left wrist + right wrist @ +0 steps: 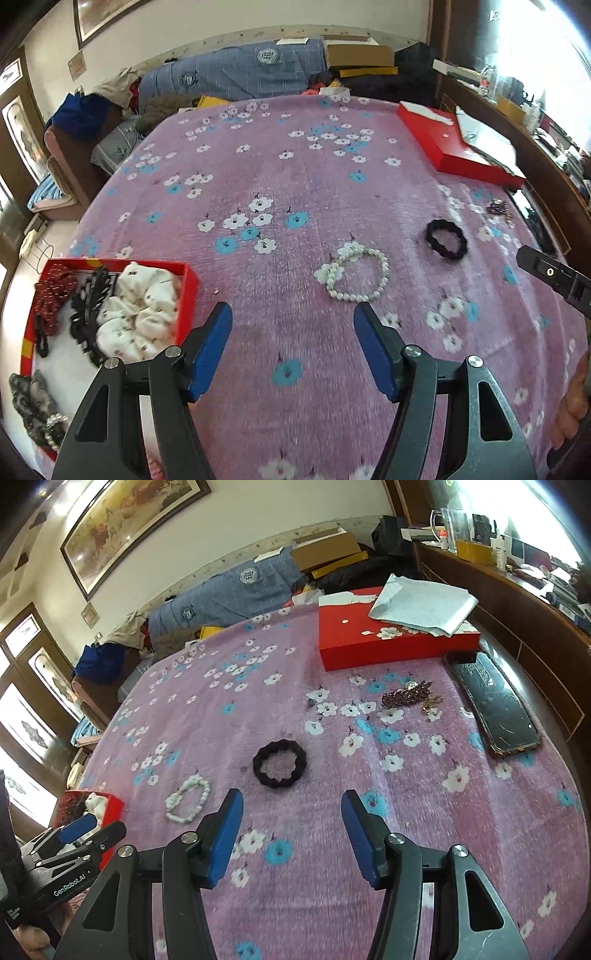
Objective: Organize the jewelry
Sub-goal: 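Move both tools toward the white bead bracelet and black hair tie, then grasp black hair tie with right tool while left tool grasps white bead bracelet, then carry the hair tie and bead bracelet over the red tray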
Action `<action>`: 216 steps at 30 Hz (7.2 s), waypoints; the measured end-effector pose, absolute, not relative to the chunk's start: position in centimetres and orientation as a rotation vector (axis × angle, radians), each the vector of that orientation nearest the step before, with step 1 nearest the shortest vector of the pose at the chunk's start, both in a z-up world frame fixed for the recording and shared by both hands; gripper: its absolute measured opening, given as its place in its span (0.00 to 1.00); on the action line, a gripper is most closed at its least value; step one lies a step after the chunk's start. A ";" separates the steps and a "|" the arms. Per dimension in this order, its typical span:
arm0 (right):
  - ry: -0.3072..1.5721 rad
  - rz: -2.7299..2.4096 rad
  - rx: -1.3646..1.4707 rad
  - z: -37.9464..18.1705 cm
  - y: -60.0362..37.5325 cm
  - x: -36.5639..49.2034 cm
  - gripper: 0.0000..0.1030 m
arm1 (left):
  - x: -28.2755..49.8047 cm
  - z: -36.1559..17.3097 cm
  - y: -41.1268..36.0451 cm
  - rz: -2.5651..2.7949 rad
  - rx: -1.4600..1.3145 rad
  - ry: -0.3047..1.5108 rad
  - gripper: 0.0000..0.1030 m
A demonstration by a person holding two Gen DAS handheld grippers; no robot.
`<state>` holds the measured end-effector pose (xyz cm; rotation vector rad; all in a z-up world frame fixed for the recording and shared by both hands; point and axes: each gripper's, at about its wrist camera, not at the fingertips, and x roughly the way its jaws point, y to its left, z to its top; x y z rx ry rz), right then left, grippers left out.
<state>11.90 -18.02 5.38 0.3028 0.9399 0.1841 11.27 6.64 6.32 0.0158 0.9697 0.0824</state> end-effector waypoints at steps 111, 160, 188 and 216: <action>0.813 0.254 0.092 10.6 -9.1 -4.3 0.10 | -8.4 12.2 8.0 0.018 -0.022 0.708 0.05; 0.874 0.406 0.014 10.0 3.5 -7.9 0.11 | -14.0 12.6 20.4 0.104 -0.206 0.676 0.05; 0.880 0.503 0.023 10.0 5.7 -7.2 0.11 | -15.2 14.0 26.6 0.106 -0.300 0.677 0.05; 0.908 0.559 -0.011 10.3 10.8 -2.7 0.11 | -7.6 15.8 26.1 0.152 0.032 0.706 0.05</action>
